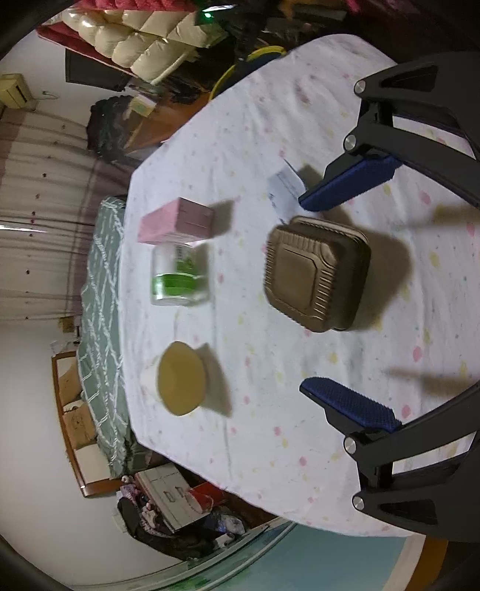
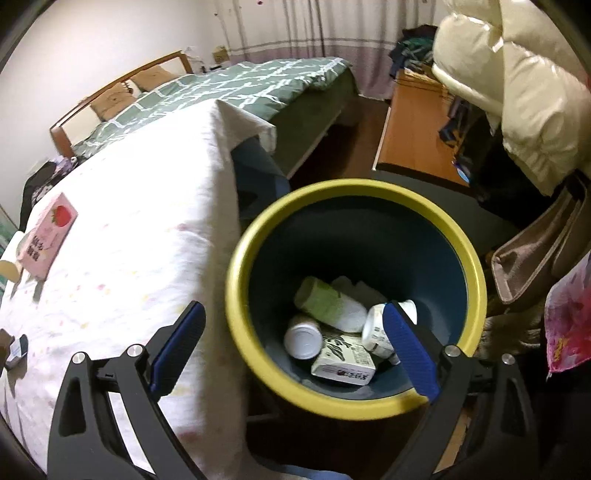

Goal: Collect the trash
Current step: 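Grasp the brown lidded food container with the left tool and lift, then carry the brown container with the left tool into the bin and release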

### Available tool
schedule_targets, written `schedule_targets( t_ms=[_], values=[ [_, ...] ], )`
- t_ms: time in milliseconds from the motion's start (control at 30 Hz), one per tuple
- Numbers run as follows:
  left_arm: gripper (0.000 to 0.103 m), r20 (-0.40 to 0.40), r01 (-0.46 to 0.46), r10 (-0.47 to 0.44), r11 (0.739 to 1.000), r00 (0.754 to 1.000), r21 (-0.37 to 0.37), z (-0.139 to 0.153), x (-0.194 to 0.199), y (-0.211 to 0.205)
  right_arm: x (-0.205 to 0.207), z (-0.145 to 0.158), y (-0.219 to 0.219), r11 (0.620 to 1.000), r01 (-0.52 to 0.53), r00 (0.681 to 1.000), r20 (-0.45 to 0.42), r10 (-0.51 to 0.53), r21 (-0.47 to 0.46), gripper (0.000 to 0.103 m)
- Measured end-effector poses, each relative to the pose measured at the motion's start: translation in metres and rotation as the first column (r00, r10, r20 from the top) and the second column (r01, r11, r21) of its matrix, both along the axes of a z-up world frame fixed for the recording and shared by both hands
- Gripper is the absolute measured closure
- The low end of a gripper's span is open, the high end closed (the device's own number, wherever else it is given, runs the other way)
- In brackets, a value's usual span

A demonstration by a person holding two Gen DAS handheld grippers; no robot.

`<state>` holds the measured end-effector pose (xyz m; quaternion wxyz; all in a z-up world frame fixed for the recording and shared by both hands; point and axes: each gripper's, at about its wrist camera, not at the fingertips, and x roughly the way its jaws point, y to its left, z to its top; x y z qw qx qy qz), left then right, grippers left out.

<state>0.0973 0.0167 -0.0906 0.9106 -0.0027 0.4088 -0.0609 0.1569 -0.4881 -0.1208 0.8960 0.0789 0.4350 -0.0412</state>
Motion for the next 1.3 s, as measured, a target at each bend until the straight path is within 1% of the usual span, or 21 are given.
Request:
schedule_targets(
  t_ms=[100, 233, 467, 567, 600, 667, 700, 733, 767, 900, 1100, 1167, 1300],
  values=[
    [0.015, -0.008, 0.015, -0.015, 0.999, 1.000, -0.031, -0.005, 0.007, 0.004, 0.000, 0.005, 0.010, 1.000, -0.024, 1.000, 0.010, 0.024, 0.004, 0.011],
    [0.015, -0.024, 0.061, -0.064, 0.993, 0.998, -0.103, -0.009, 0.016, 0.005, 0.001, 0.007, 0.019, 0.999, -0.048, 0.999, 0.009, 0.048, 0.002, 0.011],
    [0.015, -0.055, 0.067, -0.074, 0.992, 0.996, -0.107, -0.019, 0.033, 0.002, 0.001, 0.004, 0.026, 0.998, -0.063, 0.998, -0.003, 0.063, 0.006, 0.011],
    [0.015, -0.073, 0.065, -0.075, 0.990, 0.995, -0.123, -0.025, 0.037, 0.003, 0.001, 0.002, 0.026, 0.998, -0.069, 0.998, -0.006, 0.069, 0.012, 0.011],
    [0.017, -0.076, 0.064, -0.075, 0.989, 0.994, -0.130, -0.026, 0.038, 0.003, 0.001, 0.002, 0.026, 0.997, -0.070, 0.998, -0.007, 0.070, 0.013, 0.011],
    [0.029, -0.082, 0.061, -0.075, 0.985, 0.994, -0.159, -0.029, 0.040, 0.006, 0.002, 0.000, 0.027, 0.997, -0.073, 0.997, -0.010, 0.073, 0.018, 0.011],
    [0.033, -0.082, 0.059, -0.074, 0.984, 0.994, -0.168, -0.030, 0.040, 0.008, 0.002, 0.000, 0.027, 0.997, -0.074, 0.997, -0.010, 0.075, 0.019, 0.011],
    [0.038, -0.081, 0.058, -0.073, 0.983, 0.994, -0.176, -0.029, 0.040, 0.009, 0.002, 0.000, 0.028, 0.997, -0.077, 0.997, -0.011, 0.077, 0.020, 0.011],
    [0.038, -0.079, 0.058, -0.073, 0.982, 0.994, -0.182, -0.029, 0.041, 0.010, 0.002, -0.001, 0.029, 0.997, -0.079, 0.997, -0.012, 0.080, 0.022, 0.011],
    [0.040, -0.054, 0.058, -0.067, 0.986, 0.996, -0.154, -0.022, 0.037, 0.008, 0.000, 0.001, 0.033, 0.996, -0.089, 0.996, -0.007, 0.089, 0.029, 0.011],
    [0.040, 0.012, 0.054, -0.053, 0.994, 0.999, -0.099, 0.008, 0.027, 0.001, -0.009, 0.011, 0.035, 0.995, -0.092, 0.996, 0.021, 0.091, 0.031, 0.011],
    [0.040, 0.032, 0.064, -0.062, 0.995, 0.998, -0.082, 0.018, 0.026, -0.006, -0.016, 0.017, 0.033, 0.996, -0.083, 0.996, 0.040, 0.082, 0.015, 0.011],
    [0.040, 0.061, 0.122, -0.117, 0.989, 0.991, -0.085, 0.036, 0.030, -0.030, -0.035, 0.024, 0.026, 0.999, -0.039, 0.997, 0.068, 0.040, -0.018, 0.011]
  ],
)
